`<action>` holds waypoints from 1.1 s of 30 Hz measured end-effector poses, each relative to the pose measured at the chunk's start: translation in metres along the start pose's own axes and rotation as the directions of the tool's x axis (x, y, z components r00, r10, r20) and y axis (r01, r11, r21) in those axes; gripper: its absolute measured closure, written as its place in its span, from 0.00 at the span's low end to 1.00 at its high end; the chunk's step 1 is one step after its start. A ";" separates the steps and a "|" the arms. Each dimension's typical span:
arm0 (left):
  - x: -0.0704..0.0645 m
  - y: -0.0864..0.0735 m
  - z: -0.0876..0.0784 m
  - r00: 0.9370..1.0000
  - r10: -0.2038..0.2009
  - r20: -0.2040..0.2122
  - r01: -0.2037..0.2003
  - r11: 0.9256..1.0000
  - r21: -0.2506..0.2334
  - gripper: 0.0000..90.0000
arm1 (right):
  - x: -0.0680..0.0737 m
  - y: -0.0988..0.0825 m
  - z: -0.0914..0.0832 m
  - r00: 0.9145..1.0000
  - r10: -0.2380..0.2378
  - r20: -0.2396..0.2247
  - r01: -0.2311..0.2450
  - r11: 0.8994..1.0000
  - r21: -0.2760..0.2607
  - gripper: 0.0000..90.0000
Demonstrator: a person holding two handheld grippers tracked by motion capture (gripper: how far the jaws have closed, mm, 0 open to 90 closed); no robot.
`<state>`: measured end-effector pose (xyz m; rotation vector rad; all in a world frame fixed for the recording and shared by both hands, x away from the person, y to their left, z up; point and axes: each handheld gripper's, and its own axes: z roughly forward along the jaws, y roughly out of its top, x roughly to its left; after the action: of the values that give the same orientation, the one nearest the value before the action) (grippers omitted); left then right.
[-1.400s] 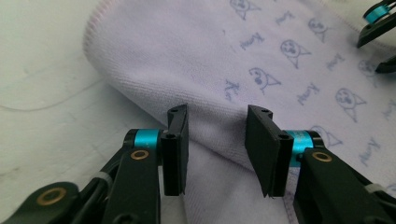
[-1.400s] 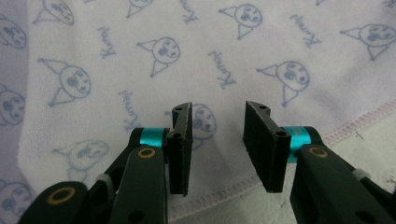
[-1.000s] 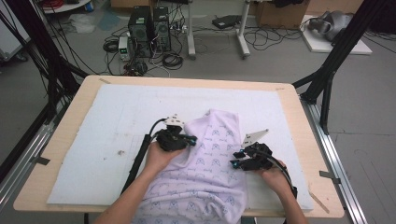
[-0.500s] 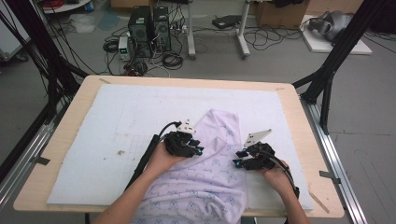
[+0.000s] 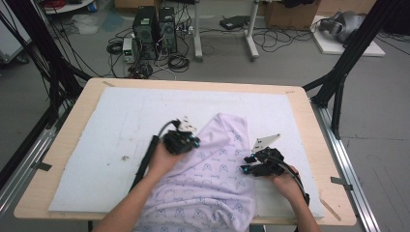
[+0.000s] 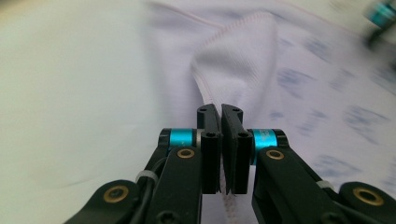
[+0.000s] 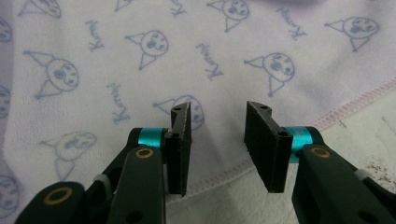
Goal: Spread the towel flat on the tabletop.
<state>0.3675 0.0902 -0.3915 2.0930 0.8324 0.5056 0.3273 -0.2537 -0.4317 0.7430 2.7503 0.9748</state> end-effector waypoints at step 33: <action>0.098 -0.047 0.009 0.947 -0.196 -0.253 0.228 0.968 0.105 0.97 | -0.102 0.055 0.032 0.985 0.095 0.146 -0.100 0.995 0.023 0.96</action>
<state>0.4234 0.1760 -0.4281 2.0547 1.2489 0.6088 0.4471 -0.2493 -0.4264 0.9231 2.6313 0.8610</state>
